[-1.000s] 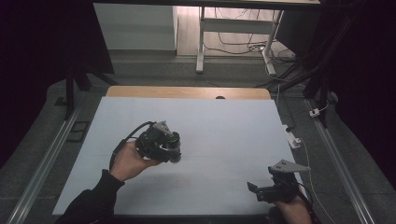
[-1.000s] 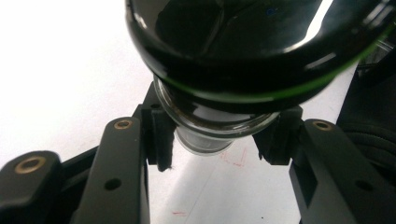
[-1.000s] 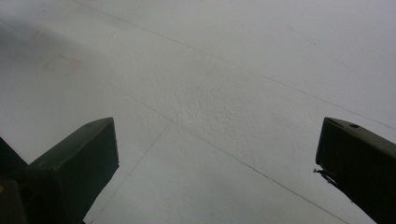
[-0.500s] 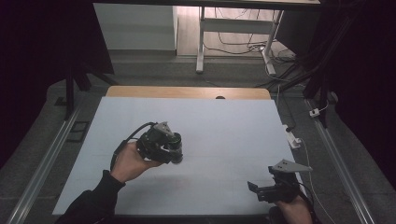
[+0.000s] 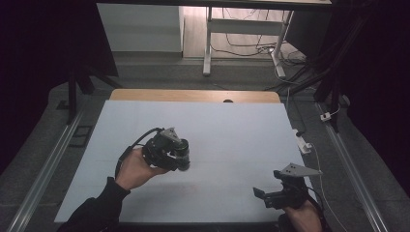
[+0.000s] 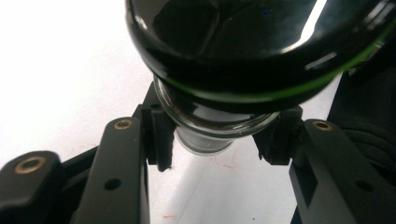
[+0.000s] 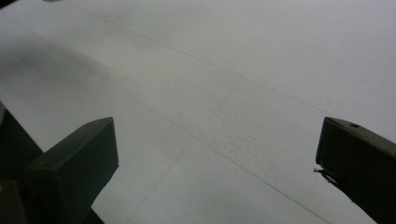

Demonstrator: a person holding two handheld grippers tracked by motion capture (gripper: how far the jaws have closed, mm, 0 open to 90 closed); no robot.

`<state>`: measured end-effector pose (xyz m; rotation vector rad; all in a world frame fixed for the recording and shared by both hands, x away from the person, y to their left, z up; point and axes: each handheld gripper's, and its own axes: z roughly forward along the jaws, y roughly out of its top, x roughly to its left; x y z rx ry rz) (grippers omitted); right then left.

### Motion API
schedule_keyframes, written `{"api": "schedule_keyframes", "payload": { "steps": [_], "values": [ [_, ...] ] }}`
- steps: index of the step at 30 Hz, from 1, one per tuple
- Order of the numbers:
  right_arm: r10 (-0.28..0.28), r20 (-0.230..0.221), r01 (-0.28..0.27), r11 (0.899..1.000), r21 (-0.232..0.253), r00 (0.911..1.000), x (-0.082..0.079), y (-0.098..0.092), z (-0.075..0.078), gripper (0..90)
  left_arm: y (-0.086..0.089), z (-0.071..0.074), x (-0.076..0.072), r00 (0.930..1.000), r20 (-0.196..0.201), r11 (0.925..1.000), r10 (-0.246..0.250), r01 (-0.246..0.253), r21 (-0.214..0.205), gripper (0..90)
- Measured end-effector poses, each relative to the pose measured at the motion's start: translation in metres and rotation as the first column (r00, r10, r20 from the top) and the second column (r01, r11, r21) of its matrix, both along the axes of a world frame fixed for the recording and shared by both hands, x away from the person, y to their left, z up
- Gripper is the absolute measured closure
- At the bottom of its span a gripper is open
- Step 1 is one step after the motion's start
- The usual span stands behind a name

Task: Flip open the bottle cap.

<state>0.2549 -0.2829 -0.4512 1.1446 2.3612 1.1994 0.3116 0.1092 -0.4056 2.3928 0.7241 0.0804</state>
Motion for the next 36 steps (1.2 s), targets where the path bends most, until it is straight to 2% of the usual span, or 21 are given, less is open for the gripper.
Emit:
{"api": "schedule_keyframes", "payload": {
  "steps": [6, 12, 19, 24, 27, 36],
  "values": [
    [0.048, 0.014, -0.048, 0.998, 0.048, 0.9988, 0.001, 0.01, 0.004, 0.0, 0.0, 0.0, 0.0, 1.0, 0.002, 1.0, -0.002, 0.002, 0.001, 53.4],
    [0.074, 0.014, -0.074, 0.997, 0.033, 0.9972, 0.003, 0.022, 0.007, 0.0, -0.001, -0.001, 0.0, 1.0, -0.005, 1.0, -0.005, 0.005, -0.004, 53.4],
    [0.127, -0.02, -0.126, 0.991, 0.043, 0.9916, 0.005, 0.037, 0.009, 0.0, -0.002, -0.002, 0.0, 1.0, -0.005, 1.0, -0.005, 0.005, -0.005, 53.4],
    [0.137, -0.018, -0.136, 0.99, 0.034, 0.9904, 0.006, 0.049, 0.011, 0.0, -0.002, -0.003, 0.0, 1.0, -0.004, 1.0, -0.009, 0.009, -0.005, 53.4],
    [0.145, -0.019, -0.144, 0.988, 0.046, 0.9892, 0.009, 0.054, 0.015, 0.0, -0.003, -0.003, 0.0, 0.9999, -0.005, 1.0, -0.009, 0.009, -0.003, 53.4],
    [0.196, -0.002, -0.196, 0.98, 0.043, 0.9806, 0.019, 0.073, 0.028, 0.0, -0.005, -0.004, 0.0, 0.9999, -0.008, 0.9999, -0.013, 0.013, 0.0, 53.4]
  ]
}}
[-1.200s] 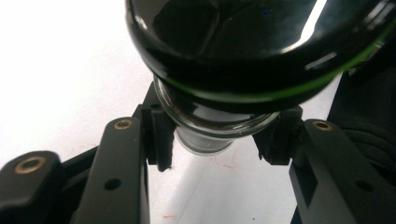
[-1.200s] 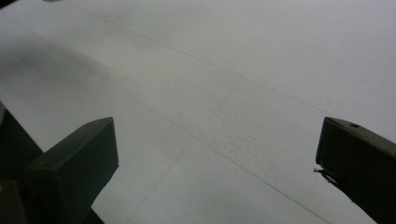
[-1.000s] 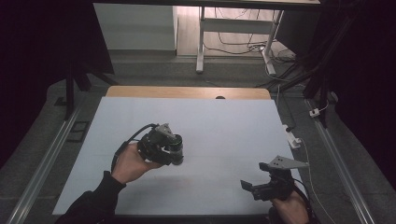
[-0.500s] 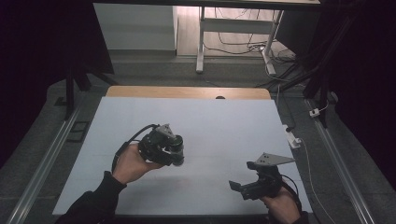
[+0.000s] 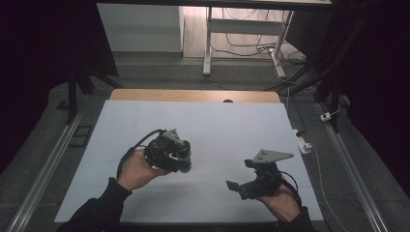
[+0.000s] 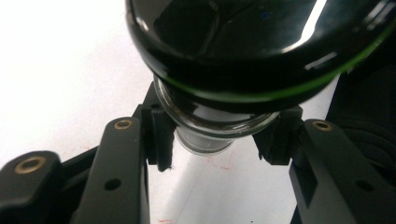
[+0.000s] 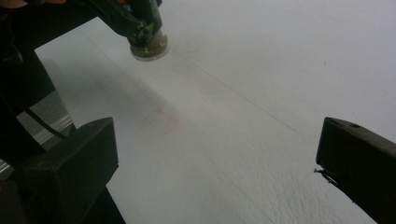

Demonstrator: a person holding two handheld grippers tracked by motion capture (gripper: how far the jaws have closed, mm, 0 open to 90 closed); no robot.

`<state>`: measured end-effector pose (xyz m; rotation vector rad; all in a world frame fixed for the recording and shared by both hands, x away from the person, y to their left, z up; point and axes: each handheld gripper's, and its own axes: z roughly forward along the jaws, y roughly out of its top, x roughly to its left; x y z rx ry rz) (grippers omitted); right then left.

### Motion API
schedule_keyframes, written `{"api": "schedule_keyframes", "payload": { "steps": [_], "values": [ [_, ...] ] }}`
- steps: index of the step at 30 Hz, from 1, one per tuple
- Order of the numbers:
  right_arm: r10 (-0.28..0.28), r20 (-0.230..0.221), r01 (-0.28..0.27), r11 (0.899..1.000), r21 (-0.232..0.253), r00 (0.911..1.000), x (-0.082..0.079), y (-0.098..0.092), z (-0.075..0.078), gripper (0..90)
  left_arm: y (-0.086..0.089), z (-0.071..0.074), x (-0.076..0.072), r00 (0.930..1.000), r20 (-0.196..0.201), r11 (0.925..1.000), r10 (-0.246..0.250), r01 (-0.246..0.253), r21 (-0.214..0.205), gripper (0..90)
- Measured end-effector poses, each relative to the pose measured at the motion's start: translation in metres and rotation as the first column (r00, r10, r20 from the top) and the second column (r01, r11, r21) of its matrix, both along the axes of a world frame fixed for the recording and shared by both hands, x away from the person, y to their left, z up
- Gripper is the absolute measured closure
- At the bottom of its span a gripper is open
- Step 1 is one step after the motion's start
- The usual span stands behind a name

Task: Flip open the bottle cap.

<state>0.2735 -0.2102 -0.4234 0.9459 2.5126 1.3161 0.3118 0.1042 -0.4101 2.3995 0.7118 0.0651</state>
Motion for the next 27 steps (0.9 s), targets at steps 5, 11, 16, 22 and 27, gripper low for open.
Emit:
{"api": "schedule_keyframes", "payload": {
  "steps": [5, 11, 16, 22, 27],
  "values": [
    [0.032, 0.006, -0.032, 0.999, -0.013, 0.9995, 0.005, 0.014, 0.004, 0.0, -0.002, -0.002, 0.0, 1.0, -0.003, 1.0, -0.005, 0.005, 0.004, 53.4],
    [0.06, 0.017, -0.059, 0.998, -0.027, 0.9981, 0.011, 0.03, 0.006, 0.0, -0.003, -0.002, 0.0, 1.0, -0.004, 1.0, -0.005, 0.005, 0.006, 53.4],
    [0.079, 0.015, -0.079, 0.997, -0.023, 0.9967, 0.015, 0.042, 0.007, 0.0, -0.004, -0.003, 0.001, 1.0, -0.004, 1.0, -0.005, 0.005, 0.003, 53.5],
    [0.096, 0.017, -0.096, 0.995, -0.028, 0.9952, 0.019, 0.055, 0.008, 0.0, -0.005, -0.004, 0.001, 0.9999, -0.006, 0.9999, -0.009, 0.009, 0.007, 53.4],
    [0.106, 0.021, -0.105, 0.994, -0.035, 0.9941, 0.022, 0.062, 0.009, 0.0, -0.006, -0.005, 0.0, 0.9999, -0.005, 0.9999, -0.011, 0.012, 0.01, 53.5]
  ]
}}
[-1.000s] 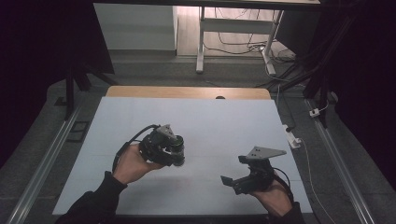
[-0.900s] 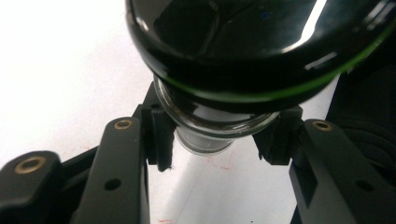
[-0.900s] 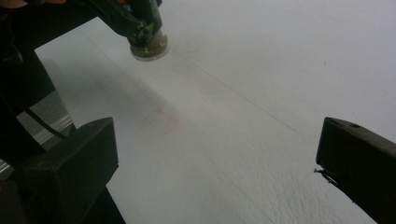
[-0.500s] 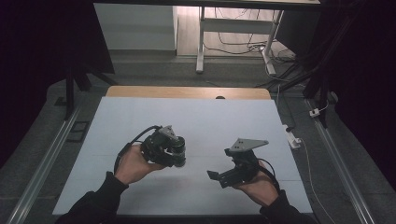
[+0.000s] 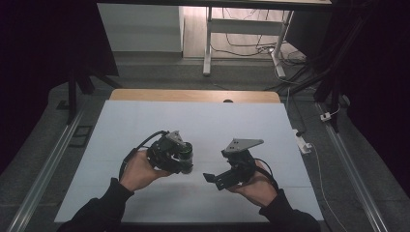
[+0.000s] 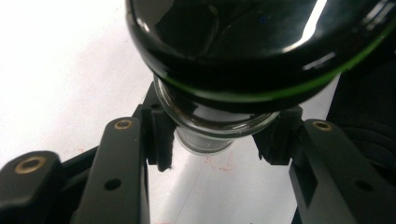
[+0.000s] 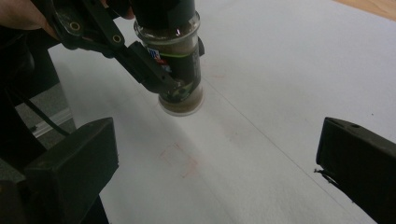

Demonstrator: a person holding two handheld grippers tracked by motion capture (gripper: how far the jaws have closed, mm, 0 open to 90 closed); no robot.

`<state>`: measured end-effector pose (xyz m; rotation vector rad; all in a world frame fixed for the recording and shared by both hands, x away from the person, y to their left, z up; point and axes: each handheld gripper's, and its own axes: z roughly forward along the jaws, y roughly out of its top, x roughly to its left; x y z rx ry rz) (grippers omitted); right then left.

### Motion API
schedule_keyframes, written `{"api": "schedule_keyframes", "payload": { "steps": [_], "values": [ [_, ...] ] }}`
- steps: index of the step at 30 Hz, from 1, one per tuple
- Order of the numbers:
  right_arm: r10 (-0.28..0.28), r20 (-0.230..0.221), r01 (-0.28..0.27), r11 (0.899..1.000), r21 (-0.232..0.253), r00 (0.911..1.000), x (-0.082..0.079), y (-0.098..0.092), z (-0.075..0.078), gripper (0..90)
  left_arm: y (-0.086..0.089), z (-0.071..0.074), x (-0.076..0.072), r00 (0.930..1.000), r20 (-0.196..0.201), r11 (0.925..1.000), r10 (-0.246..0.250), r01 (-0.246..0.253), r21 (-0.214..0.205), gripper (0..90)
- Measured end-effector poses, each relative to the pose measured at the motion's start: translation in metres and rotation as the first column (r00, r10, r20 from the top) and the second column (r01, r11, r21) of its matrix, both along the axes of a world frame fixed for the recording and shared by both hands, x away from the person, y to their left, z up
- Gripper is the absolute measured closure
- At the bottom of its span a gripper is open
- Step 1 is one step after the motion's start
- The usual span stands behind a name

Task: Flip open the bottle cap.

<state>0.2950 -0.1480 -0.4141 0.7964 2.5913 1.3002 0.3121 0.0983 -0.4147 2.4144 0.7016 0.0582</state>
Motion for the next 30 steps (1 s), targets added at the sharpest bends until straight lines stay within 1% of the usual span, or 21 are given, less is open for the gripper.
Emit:
{"api": "schedule_keyframes", "payload": {
  "steps": [3, 6, 11, 14, 18, 19, 21, 23, 26, 30],
  "values": [
    [0.011, 0.013, -0.011, 1.0, -0.011, 0.9999, 0.001, 0.004, 0.001, 0.0, -0.001, 0.0, 0.0, 1.0, 0.003, 1.0, -0.001, 0.0, 0.003, 53.5],
    [0.023, 0.024, -0.023, 1.0, -0.015, 0.9994, 0.002, 0.007, 0.004, 2.8, -0.001, 0.0, 0.0, 1.0, 0.005, 1.0, 0.001, -0.001, 0.004, 53.4],
    [0.053, 0.035, -0.052, 0.999, -0.012, 0.998, 0.005, 0.013, 0.009, 12.7, -0.001, -0.001, 0.0, 1.0, 0.008, 1.0, -0.002, 0.002, 0.009, 53.4],
    [0.081, 0.033, -0.081, 0.997, -0.007, 0.9962, 0.006, 0.017, 0.012, 20.8, -0.001, -0.001, 0.0, 1.0, 0.009, 0.9999, -0.002, 0.002, 0.011, 53.5],
    [0.122, 0.035, -0.121, 0.993, -0.012, 0.992, 0.006, 0.022, 0.016, 36.7, -0.001, -0.001, 0.0, 0.9999, 0.011, 0.9999, 0.001, -0.001, 0.01, 53.5],
    [0.135, 0.035, -0.135, 0.991, -0.016, 0.9902, 0.006, 0.023, 0.017, 42.5, -0.001, -0.001, 0.0, 0.9999, 0.012, 0.9999, 0.002, -0.002, 0.01, 53.4],
    [0.161, 0.033, -0.161, 0.987, -0.02, 0.9864, 0.006, 0.025, 0.019, 49.3, -0.001, -0.002, 0.0, 0.9999, 0.014, 0.9999, 0.0, 0.0, 0.011, 53.5],
    [0.177, 0.03, -0.177, 0.984, -0.013, 0.9837, 0.007, 0.026, 0.02, 57.0, -0.001, -0.002, -0.001, 0.9998, 0.017, 0.9999, 0.002, -0.002, 0.01, 53.5],
    [0.194, 0.03, -0.194, 0.981, -0.01, 0.9805, 0.01, 0.026, 0.022, 66.3, -0.001, -0.002, 0.0, 0.9998, 0.018, 0.9999, 0.002, -0.002, 0.012, 53.5],
    [0.212, 0.017, -0.212, 0.977, -0.003, 0.9771, 0.012, 0.026, 0.025, 77.9, -0.001, -0.003, 0.0, 0.9998, 0.02, 0.9999, 0.002, -0.002, 0.01, 53.5]
  ]
}}
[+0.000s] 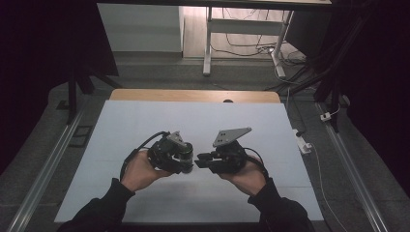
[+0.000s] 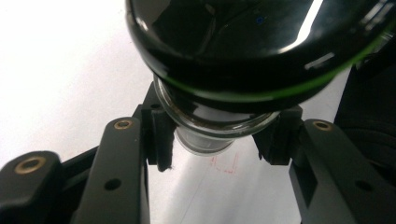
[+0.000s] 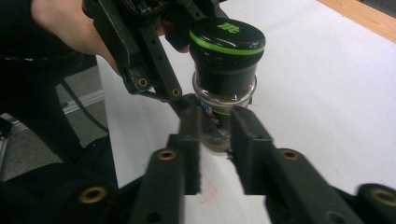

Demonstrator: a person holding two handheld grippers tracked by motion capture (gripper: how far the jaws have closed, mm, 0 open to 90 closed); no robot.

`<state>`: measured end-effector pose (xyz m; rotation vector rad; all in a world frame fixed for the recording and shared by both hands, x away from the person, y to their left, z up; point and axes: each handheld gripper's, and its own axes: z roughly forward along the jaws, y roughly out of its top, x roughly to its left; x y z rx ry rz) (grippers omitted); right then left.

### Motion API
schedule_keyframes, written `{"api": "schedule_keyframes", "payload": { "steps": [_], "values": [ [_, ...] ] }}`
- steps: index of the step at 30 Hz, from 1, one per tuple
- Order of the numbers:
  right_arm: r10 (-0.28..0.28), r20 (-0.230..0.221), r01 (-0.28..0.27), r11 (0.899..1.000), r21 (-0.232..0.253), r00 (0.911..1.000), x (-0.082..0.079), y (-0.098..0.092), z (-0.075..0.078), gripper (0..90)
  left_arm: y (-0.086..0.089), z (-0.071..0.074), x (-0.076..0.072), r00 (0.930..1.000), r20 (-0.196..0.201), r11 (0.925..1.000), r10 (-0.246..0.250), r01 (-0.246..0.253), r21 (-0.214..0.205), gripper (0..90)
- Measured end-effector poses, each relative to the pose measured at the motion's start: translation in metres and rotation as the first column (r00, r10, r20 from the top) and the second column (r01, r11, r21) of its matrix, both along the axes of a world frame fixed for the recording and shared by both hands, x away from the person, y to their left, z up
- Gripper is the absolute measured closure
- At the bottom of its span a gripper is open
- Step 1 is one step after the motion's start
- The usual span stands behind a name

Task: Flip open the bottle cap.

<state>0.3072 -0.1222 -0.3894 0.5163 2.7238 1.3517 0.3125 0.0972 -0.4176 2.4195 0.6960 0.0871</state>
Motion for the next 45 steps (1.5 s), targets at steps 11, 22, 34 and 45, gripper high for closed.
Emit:
{"api": "schedule_keyframes", "payload": {
  "steps": [11, 22, 34, 45],
  "values": [
    [0.012, -0.039, -0.011, 1.0, 0.012, 0.9992, 0.002, 0.007, 0.006, 89.6, -0.002, -0.002, 0.0, 1.0, 0.002, 1.0, -0.004, 0.004, 0.008, 53.5],
    [0.005, -0.035, -0.005, 1.0, 0.01, 0.9994, 0.004, 0.014, 0.009, 89.7, -0.005, -0.004, -0.001, 0.9999, 0.007, 0.9997, -0.013, 0.013, 0.02, 53.5],
    [-0.002, -0.027, 0.002, 1.0, 0.011, 0.9996, 0.006, 0.016, 0.012, 89.8, -0.007, -0.006, -0.002, 0.9998, 0.011, 0.9994, -0.014, 0.013, 0.034, 53.6],
    [-0.015, -0.02, 0.015, 1.0, 0.023, 0.9997, 0.008, 0.018, 0.016, 89.8, -0.009, -0.006, -0.004, 0.9994, 0.02, 0.9989, -0.029, 0.028, 0.039, 53.6]
  ]
}}
